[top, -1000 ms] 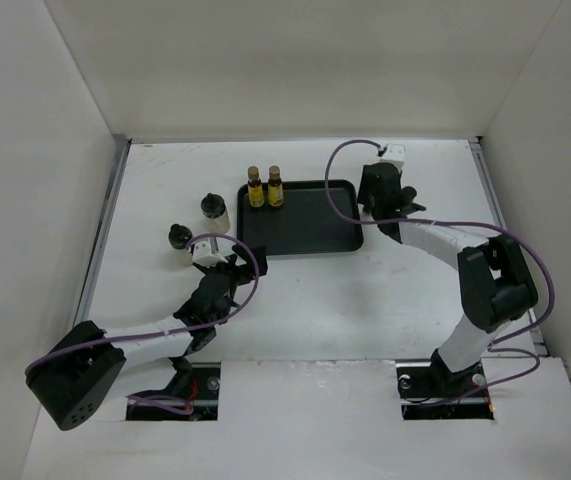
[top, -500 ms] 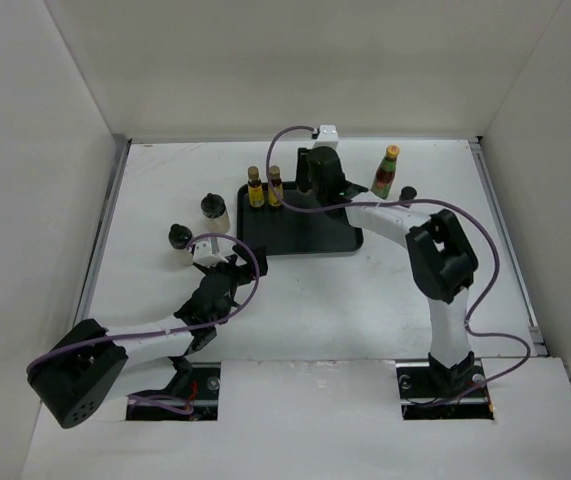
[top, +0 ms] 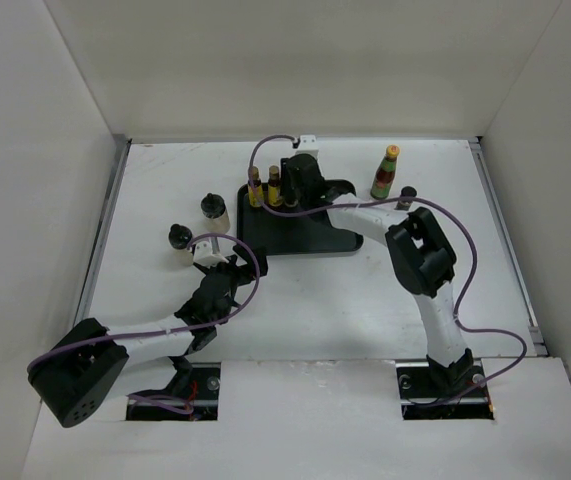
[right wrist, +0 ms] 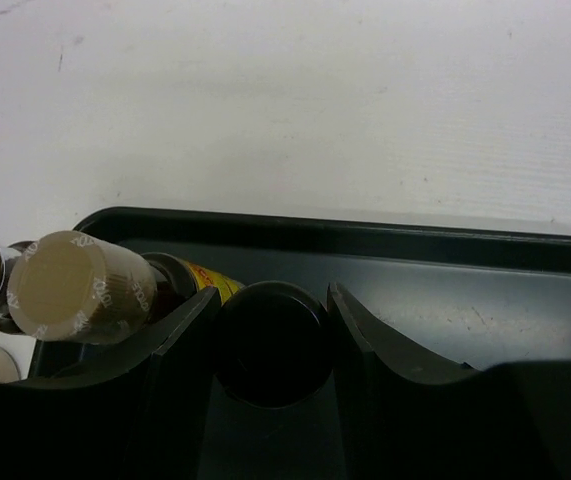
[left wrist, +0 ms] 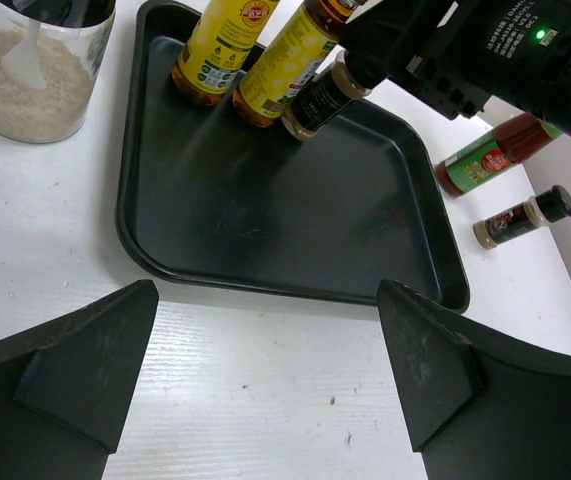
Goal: Organize the condiment bottles
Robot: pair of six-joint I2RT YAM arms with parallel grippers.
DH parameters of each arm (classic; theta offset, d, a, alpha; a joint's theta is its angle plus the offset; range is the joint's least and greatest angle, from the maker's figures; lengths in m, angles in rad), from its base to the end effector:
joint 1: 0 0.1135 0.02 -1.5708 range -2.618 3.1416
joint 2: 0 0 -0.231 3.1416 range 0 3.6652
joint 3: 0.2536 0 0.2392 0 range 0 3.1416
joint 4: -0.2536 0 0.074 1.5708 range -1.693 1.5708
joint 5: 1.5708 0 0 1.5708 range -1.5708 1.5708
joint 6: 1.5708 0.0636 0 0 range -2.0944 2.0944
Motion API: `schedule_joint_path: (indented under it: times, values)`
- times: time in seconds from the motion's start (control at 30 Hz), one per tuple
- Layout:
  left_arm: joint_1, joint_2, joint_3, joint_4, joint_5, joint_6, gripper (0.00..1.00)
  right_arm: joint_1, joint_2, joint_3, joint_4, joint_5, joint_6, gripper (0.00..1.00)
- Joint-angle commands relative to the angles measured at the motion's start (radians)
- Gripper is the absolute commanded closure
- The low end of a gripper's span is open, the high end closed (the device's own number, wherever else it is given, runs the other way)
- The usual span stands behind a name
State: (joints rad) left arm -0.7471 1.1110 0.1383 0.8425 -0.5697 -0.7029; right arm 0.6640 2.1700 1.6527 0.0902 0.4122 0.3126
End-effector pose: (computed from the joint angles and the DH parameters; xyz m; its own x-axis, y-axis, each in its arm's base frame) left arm 0.1876 -0.1270 0.1464 -0.1889 -0.5670 -0.8018 0.0756 0.8057 -0.5875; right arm 0.4107 0.2891 0.1871 -0.3957 0.0481 -0.9171 -0.1637 0.9789 0.1220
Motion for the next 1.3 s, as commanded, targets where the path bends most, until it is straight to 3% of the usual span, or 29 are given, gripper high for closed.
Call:
schedule_joint_path:
  times: [0.0, 0.43, 0.8, 1.0, 1.07, 1.27]
  values:
    - [-0.001, -0.002, 0.032, 0.063, 0.011, 0.008, 0.07, 0.01, -0.027, -0.016, 0.02, 0.034, 0.031, 0.5]
    - [0.001, -0.007, 0.032, 0.063, 0.013, 0.008, 0.06, 0.01, -0.136, -0.111, 0.048, 0.056, 0.045, 0.25]
    - [-0.004, -0.007, 0.034, 0.063, 0.022, 0.008, 0.06, -0.002, -0.418, -0.341, 0.052, 0.062, 0.034, 0.21]
    - [-0.008, -0.01, 0.035, 0.064, 0.024, 0.006, 0.06, -0.181, -0.599, -0.551, 0.063, 0.149, 0.017, 0.2]
    - [-0.007, -0.005, 0.034, 0.064, 0.021, 0.006, 0.06, -0.259, -0.648, -0.608, 0.057, 0.183, 0.013, 0.15]
    - [-0.007, 0.016, 0.04, 0.072, 0.03, 0.006, 0.06, -0.43, -0.638, -0.657, 0.051, 0.139, 0.01, 0.08]
